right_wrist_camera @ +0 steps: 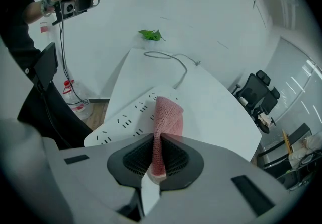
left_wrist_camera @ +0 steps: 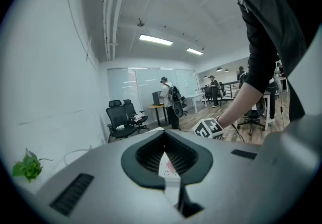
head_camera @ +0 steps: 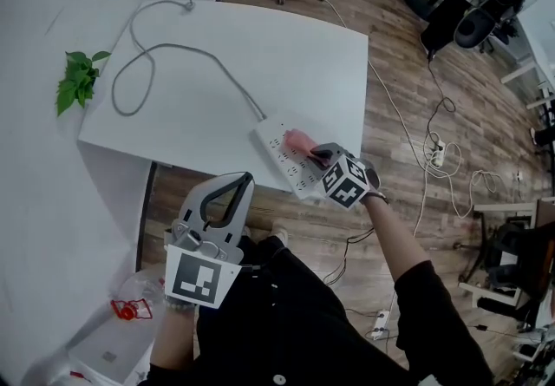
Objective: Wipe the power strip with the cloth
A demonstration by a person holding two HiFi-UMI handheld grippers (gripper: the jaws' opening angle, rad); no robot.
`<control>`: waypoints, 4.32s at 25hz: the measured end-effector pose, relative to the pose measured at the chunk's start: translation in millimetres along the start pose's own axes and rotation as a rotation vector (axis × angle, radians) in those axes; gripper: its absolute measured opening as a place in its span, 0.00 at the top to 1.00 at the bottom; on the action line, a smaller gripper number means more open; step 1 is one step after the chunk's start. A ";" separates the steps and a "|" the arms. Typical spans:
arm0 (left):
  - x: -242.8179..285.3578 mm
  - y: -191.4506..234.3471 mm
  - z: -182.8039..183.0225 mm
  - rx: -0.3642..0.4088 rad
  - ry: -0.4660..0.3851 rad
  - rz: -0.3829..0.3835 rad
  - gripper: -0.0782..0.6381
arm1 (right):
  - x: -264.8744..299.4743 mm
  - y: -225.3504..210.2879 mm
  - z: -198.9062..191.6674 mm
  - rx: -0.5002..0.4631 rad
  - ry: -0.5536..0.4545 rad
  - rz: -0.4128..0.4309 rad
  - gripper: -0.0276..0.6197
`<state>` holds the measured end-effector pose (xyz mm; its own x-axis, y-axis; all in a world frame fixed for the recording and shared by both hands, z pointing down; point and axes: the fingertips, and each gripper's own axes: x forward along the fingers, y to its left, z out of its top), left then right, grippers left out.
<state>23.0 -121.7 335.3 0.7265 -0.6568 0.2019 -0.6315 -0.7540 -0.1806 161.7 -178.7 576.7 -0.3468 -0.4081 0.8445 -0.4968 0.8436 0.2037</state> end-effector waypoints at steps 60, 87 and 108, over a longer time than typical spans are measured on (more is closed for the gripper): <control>-33.5 25.2 -4.8 -0.015 -0.007 0.068 0.87 | -30.1 -41.8 93.3 -0.113 -0.102 -0.137 0.88; -70.9 56.5 -31.9 -0.062 0.063 0.240 0.87 | 66.5 -11.0 115.4 -0.418 0.031 0.057 0.88; -42.4 36.9 -22.0 -0.040 0.032 0.123 0.87 | 39.4 21.8 72.4 -0.284 0.025 0.136 0.88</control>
<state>-37.1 -121.8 341.3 0.6344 -0.7436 0.2110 -0.7261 -0.6670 -0.1673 79.7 -201.6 578.5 -0.3737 -0.2795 0.8844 -0.2041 0.9549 0.2155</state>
